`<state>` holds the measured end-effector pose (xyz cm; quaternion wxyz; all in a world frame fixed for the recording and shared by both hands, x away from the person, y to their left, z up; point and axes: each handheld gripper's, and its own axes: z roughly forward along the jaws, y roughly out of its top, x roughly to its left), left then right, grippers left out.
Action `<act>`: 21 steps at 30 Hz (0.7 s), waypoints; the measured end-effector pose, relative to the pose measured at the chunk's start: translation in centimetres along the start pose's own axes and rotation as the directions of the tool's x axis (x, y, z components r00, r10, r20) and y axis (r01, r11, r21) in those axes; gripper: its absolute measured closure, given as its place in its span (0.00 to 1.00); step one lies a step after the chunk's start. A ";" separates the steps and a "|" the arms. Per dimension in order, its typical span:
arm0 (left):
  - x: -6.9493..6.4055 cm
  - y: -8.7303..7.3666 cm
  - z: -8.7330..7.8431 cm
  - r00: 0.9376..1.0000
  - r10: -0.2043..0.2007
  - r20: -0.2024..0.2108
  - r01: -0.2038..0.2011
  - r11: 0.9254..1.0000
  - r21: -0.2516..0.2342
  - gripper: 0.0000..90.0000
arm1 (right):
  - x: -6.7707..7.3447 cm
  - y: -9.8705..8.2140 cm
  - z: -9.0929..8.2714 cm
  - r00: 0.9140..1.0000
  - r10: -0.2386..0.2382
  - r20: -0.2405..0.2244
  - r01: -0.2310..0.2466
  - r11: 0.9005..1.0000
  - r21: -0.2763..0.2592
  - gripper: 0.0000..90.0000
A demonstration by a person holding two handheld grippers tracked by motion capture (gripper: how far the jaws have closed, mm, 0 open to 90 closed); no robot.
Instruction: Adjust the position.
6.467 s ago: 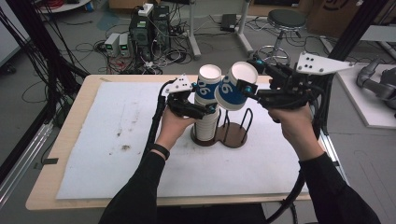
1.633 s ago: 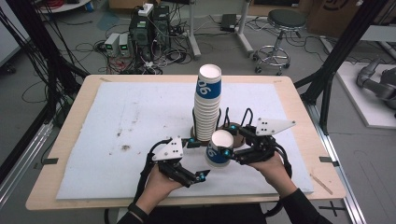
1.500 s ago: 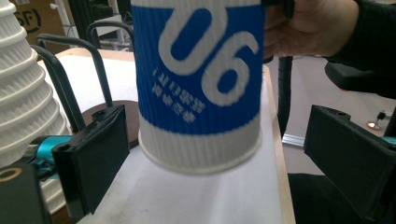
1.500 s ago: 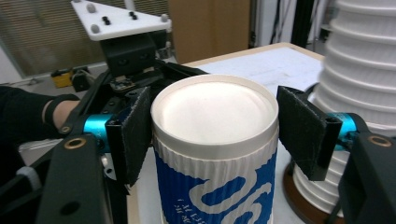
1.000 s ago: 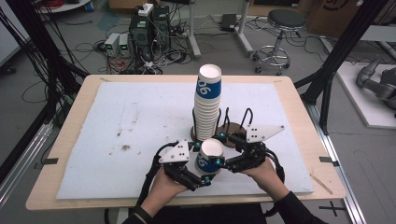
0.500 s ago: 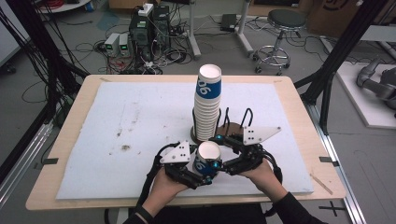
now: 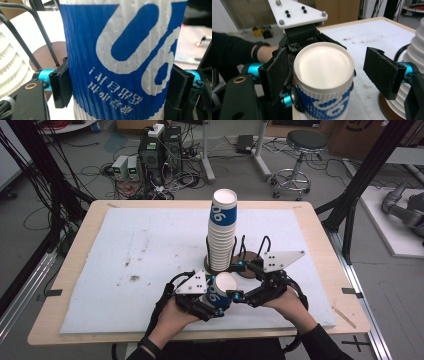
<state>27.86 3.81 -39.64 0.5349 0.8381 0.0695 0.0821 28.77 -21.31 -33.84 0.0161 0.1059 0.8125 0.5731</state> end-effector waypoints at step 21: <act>-0.5 0.9 -0.4 0.997 0.059 -0.055 -0.060 0.998 -0.014 0.13 | -0.2 -0.1 0.7 0.999 -0.045 -0.004 0.045 0.982 0.186 0.33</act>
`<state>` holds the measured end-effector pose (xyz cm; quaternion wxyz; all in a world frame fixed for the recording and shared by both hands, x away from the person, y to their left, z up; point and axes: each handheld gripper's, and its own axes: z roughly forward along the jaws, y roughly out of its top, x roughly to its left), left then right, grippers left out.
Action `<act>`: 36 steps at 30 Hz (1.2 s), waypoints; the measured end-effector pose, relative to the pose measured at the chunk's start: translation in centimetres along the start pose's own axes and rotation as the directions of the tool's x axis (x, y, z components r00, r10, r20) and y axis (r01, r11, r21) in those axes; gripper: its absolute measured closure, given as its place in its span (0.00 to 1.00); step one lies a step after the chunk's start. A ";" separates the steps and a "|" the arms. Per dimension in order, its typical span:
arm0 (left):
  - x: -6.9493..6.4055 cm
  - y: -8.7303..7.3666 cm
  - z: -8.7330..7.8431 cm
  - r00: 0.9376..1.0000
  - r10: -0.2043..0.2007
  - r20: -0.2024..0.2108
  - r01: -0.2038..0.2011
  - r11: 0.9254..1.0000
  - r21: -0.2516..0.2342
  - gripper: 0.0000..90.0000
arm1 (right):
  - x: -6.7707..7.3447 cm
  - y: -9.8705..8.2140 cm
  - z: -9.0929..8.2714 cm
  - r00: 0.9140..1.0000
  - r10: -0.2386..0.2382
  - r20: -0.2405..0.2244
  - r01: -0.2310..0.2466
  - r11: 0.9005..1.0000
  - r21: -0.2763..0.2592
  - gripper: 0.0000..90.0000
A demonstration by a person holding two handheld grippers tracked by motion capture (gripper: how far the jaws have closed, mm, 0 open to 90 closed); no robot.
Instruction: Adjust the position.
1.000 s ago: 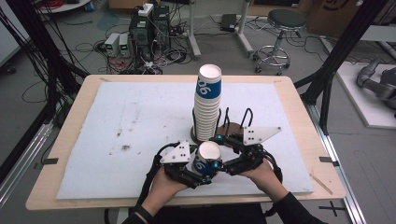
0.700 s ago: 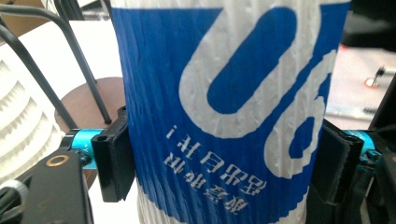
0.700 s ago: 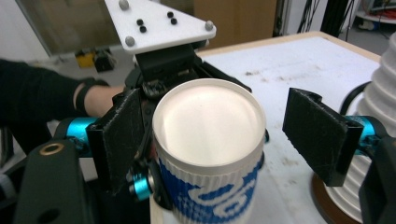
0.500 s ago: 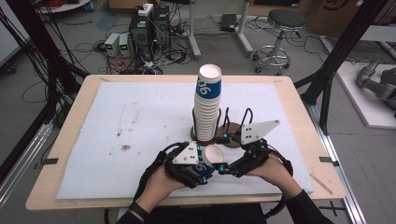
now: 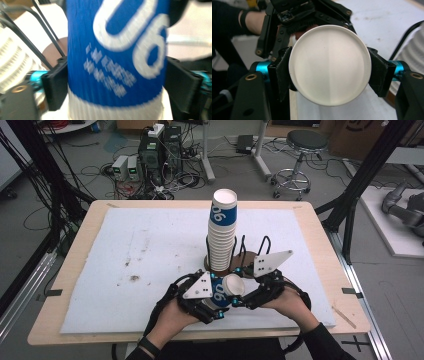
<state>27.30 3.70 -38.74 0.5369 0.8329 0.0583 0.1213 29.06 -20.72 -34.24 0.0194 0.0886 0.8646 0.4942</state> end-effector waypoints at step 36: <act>1.1 1.1 -1.4 0.998 0.023 0.056 -0.028 0.994 0.108 0.23 | -0.2 0.7 -2.7 0.999 -0.048 -0.001 0.048 0.998 0.045 0.24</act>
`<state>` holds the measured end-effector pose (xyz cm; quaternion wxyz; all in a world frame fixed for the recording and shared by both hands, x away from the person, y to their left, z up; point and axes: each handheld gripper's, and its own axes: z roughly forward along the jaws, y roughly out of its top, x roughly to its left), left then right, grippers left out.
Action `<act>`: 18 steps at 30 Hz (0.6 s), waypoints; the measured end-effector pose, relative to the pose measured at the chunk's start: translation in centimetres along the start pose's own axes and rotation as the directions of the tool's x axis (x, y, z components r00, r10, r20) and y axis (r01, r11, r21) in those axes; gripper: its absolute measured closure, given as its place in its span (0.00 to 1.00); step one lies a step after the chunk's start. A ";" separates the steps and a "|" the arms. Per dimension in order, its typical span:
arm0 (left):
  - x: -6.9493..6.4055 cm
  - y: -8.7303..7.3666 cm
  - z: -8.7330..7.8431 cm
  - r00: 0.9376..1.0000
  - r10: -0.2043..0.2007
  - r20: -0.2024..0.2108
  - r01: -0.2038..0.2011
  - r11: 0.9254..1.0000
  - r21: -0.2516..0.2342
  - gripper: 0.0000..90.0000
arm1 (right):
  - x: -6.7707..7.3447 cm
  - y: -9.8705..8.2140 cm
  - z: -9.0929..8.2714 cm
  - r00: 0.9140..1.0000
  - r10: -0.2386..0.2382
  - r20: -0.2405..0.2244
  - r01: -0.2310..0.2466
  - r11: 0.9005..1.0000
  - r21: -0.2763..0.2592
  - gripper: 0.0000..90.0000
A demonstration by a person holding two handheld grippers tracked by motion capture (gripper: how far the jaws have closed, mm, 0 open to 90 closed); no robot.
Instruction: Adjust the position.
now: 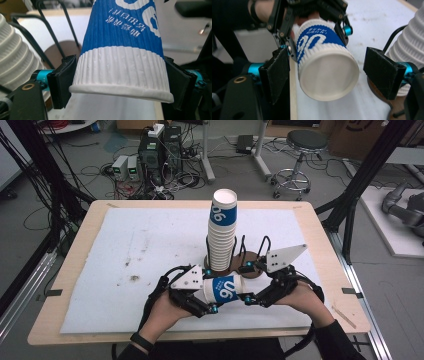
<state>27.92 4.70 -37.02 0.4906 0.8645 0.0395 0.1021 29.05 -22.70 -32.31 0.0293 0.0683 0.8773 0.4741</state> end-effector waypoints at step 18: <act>0.3 -0.7 -0.6 0.991 -0.121 0.049 0.130 0.952 -0.277 0.12 | -1.0 -1.5 1.2 0.996 0.016 -0.092 -0.022 0.998 -0.060 0.33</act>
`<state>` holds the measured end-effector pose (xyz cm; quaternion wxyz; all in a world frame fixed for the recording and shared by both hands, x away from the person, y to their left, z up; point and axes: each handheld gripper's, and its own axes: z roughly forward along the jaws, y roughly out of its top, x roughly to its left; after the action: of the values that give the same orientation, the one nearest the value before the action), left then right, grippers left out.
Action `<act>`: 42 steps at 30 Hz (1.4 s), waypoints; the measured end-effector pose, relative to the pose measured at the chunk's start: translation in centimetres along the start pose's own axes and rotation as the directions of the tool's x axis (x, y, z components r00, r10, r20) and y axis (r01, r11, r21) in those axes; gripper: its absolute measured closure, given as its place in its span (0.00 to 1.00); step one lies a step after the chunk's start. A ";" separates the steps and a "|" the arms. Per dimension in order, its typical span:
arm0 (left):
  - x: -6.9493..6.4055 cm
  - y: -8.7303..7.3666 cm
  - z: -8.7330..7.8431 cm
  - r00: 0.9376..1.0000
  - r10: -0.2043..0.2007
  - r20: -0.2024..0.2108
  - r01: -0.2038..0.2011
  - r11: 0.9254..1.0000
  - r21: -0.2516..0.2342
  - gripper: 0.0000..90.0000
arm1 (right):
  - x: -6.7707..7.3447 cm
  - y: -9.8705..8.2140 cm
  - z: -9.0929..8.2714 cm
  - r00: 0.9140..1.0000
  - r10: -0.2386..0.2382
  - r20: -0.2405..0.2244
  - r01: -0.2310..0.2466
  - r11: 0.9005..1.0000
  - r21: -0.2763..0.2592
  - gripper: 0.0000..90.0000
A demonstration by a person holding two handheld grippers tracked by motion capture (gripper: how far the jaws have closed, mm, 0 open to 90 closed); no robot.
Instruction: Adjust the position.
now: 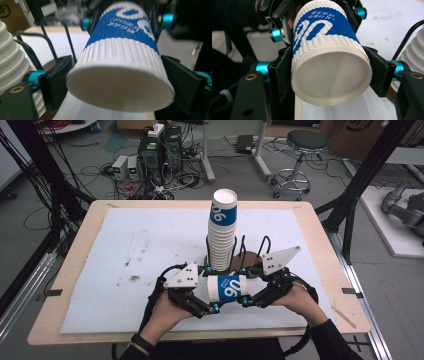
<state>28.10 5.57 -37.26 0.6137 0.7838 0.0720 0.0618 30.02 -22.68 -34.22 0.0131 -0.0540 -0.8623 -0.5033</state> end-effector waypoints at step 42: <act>-0.3 1.9 -0.6 0.999 0.044 -0.006 -0.043 0.998 0.053 0.16 | 0.6 0.0 2.2 0.995 -0.091 0.033 0.086 0.987 0.134 0.32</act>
<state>27.82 5.62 -35.28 0.5910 0.8009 0.0587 0.0760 29.45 -20.66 -35.24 -0.0225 -0.0244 -0.8954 -0.4441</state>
